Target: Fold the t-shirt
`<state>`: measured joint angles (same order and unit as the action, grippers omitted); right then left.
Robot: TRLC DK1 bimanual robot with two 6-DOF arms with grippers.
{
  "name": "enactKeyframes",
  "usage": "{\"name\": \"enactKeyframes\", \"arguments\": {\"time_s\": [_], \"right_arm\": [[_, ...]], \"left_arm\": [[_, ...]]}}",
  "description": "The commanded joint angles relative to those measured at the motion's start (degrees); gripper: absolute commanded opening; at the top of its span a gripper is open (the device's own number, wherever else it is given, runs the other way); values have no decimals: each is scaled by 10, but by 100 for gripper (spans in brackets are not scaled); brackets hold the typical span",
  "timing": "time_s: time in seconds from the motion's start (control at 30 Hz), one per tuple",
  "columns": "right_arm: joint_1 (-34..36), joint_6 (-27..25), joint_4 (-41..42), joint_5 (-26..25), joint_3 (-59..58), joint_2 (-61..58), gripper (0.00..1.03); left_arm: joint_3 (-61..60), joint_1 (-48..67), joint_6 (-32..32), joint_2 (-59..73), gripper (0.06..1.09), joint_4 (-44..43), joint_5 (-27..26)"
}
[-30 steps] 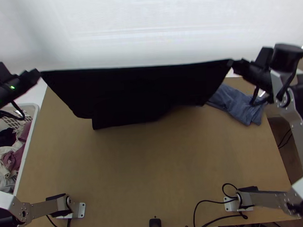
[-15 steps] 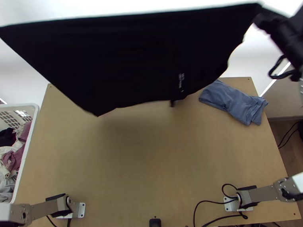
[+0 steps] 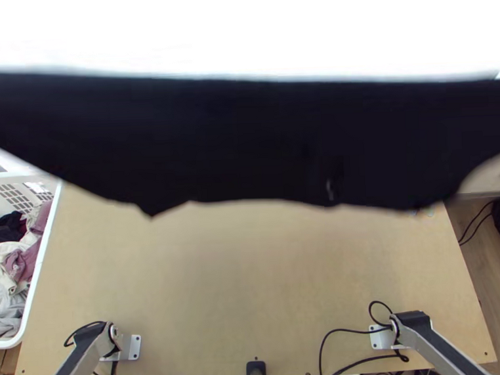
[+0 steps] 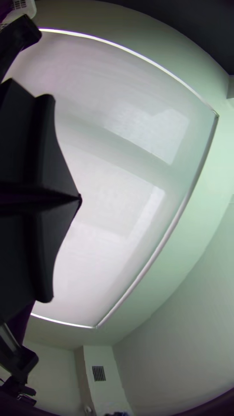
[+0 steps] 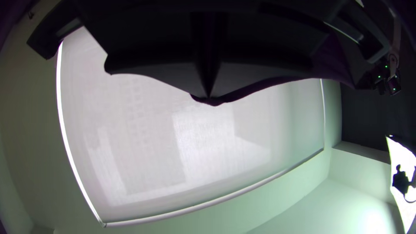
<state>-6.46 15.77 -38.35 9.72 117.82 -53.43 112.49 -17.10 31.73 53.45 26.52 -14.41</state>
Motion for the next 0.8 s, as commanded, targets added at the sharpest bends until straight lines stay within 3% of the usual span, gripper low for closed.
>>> {"name": "enactKeyframes", "arguments": {"time_s": [0.0,0.2,0.33,0.53,0.77], "right_arm": [[-14,-14,-46,0,-13,44,3],[-32,-14,-125,0,-11,74,3],[-44,4,-129,-1,-66,76,3],[-54,43,-90,0,-279,119,3],[-62,73,51,22,-558,154,3]], "left_arm": [[-56,-7,5,-66,9,-38,8],[-103,1,5,-122,9,-26,5],[-165,2,4,-142,9,-24,5],[-335,2,-21,-192,9,-1,-8],[-542,2,-65,-217,9,-8,-13]]}}
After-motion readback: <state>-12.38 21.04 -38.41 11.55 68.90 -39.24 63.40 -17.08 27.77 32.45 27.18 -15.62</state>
